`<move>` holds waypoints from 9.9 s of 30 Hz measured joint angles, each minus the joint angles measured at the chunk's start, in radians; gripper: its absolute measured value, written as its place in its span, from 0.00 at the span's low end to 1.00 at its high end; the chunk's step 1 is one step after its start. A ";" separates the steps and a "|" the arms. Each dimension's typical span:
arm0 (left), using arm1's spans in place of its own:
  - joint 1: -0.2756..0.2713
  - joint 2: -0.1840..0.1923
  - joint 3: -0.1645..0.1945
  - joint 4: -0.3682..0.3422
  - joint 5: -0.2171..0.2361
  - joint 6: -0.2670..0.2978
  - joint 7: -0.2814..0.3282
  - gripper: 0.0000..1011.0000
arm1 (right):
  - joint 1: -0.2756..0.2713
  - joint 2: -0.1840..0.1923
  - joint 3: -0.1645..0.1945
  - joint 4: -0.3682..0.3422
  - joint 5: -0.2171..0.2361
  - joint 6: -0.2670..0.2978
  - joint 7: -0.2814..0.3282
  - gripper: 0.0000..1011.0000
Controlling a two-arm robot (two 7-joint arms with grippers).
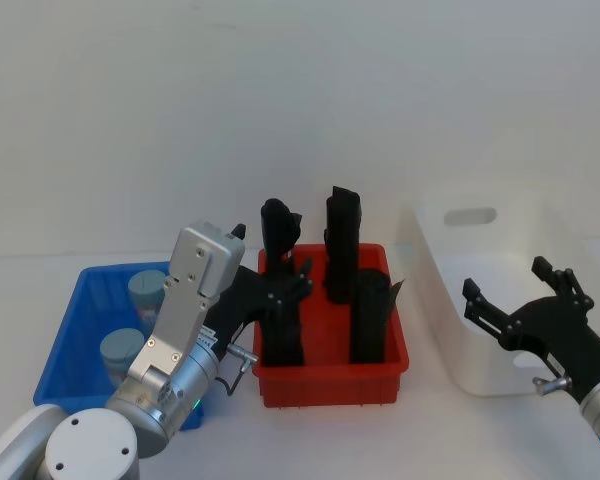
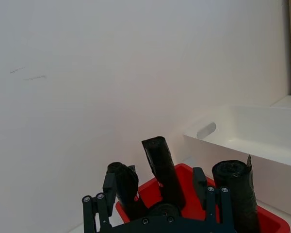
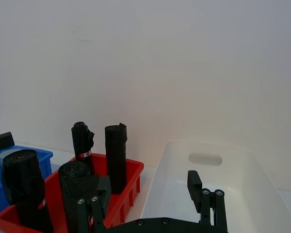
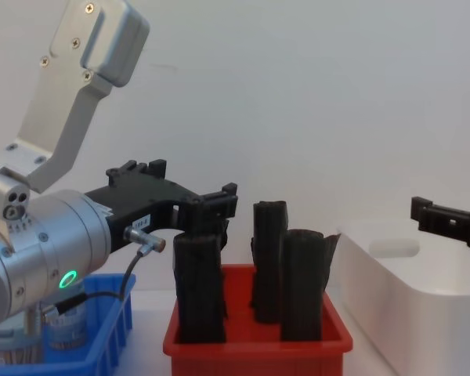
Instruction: Pick the cotton swabs from the blue box and place them into the white box.
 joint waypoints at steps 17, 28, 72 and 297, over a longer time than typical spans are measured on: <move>0.000 0.000 0.000 0.000 0.000 0.000 0.000 0.99 | 0.000 0.000 0.000 0.000 0.000 0.000 0.000 0.99; 0.000 0.000 0.000 0.000 0.000 0.000 0.000 0.99 | 0.000 0.000 0.000 0.000 0.000 0.000 0.000 0.99; 0.000 0.000 0.000 0.000 0.000 0.000 0.000 0.99 | 0.000 0.000 0.000 0.000 0.000 0.000 0.000 0.99; 0.002 0.002 -0.001 -0.002 0.000 0.002 0.001 0.99 | 0.603 -0.211 -0.018 0.556 -0.288 0.123 -0.024 0.99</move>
